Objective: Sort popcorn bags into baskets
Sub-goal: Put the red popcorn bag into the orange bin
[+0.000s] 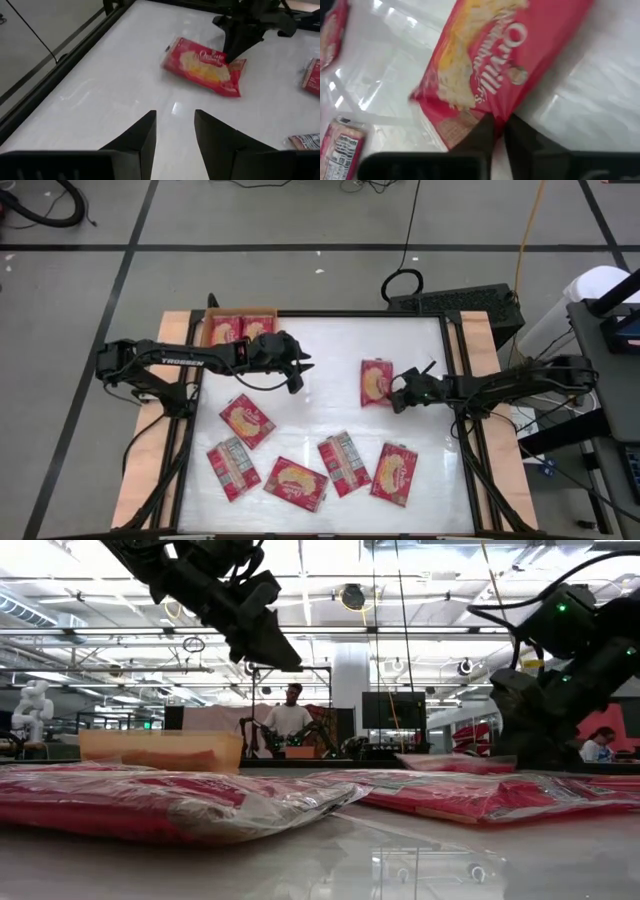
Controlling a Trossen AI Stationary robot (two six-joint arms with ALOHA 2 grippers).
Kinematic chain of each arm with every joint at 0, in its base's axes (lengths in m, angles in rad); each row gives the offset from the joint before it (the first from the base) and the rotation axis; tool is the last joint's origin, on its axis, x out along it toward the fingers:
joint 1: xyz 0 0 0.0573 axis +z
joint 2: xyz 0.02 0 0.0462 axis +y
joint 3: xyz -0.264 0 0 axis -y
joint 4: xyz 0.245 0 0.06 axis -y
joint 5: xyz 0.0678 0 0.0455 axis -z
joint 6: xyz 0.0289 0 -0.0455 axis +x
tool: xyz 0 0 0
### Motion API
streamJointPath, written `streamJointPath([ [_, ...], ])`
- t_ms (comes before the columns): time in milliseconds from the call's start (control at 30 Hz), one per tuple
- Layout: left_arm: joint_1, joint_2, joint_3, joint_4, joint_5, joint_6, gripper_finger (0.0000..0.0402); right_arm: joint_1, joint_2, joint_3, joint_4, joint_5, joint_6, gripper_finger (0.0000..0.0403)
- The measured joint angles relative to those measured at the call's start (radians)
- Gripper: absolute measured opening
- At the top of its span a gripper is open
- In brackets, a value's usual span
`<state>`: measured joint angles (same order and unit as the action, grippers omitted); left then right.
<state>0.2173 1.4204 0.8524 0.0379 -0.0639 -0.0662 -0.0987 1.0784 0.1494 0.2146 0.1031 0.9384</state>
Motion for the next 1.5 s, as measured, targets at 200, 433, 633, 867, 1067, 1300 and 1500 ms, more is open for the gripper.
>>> streamJointPath([
  [200,0.0,0.023,0.0,0.075,0.001,-0.036,0.0136,0.001,0.002,0.004,0.148,0.065,-0.166,0.0007],
  [433,0.022,0.117,0.0,0.235,0.051,-0.068,0.0136,0.0,0.001,0.039,0.327,0.188,-0.473,0.0001],
  [633,0.053,0.167,0.0,0.377,0.152,-0.075,0.0136,-0.008,0.0,0.05,0.569,0.295,-0.684,0.0001],
  [867,0.177,0.159,0.0,0.549,0.434,-0.149,0.0155,-0.013,-0.001,0.052,0.814,0.315,-0.831,0.0],
  [1067,0.241,0.163,0.001,0.704,0.575,-0.233,0.0219,-0.014,0.013,0.052,0.866,0.314,-0.904,0.0],
  [1300,0.196,0.164,0.001,0.766,0.481,-0.19,0.029,-0.014,0.116,0.056,0.928,0.303,-0.876,0.0],
  [1500,0.182,0.164,0.001,0.793,0.429,-0.182,0.0279,-0.014,0.228,0.059,1.1,0.256,-0.864,0.0],
])
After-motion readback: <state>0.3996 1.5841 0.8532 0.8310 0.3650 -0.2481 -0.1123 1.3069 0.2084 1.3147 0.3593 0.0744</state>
